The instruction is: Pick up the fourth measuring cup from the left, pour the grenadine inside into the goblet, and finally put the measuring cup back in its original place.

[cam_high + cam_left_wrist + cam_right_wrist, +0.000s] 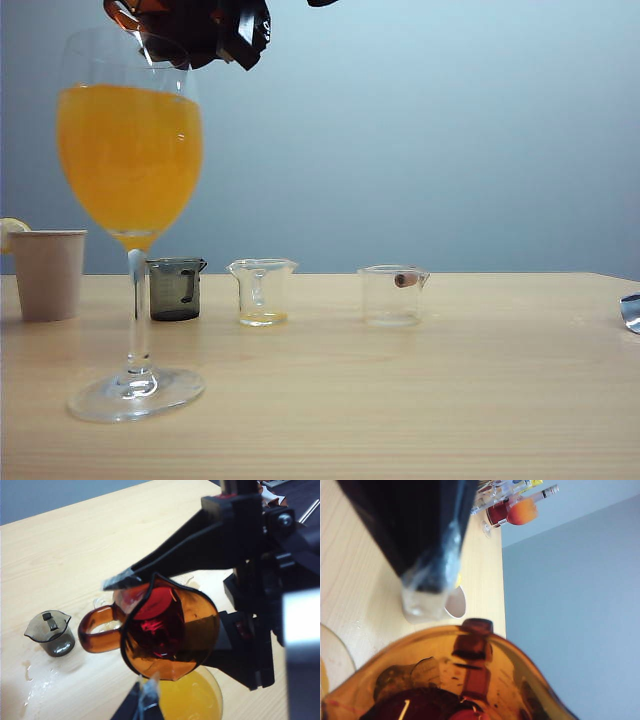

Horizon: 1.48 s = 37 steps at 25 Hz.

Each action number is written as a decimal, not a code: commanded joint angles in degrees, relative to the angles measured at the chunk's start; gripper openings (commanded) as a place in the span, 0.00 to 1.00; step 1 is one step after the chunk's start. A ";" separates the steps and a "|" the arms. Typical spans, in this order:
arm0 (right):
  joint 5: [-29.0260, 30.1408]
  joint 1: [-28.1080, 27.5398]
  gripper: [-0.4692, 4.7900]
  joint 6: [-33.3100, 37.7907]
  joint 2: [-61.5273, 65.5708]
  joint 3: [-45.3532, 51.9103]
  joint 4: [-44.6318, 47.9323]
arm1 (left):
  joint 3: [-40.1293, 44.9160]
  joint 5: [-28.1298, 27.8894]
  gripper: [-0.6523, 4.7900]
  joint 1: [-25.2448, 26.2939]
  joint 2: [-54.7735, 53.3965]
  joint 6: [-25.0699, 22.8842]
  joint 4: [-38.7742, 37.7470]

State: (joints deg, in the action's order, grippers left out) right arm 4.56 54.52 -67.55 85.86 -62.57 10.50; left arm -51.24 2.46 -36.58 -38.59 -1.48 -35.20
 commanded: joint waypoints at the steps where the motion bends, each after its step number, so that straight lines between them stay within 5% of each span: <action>1: 0.02 0.20 0.09 -0.66 -0.44 -0.44 1.75 | -0.26 0.39 0.11 0.11 0.15 -0.02 -0.07; 37: -0.83 0.20 0.09 -7.72 -0.44 -0.44 1.77 | -0.26 1.88 0.11 0.11 0.13 -0.04 -0.98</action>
State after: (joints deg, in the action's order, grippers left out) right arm 3.84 54.65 -75.11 85.86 -62.52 10.50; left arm -51.24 3.99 -36.58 -38.59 -1.50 -36.71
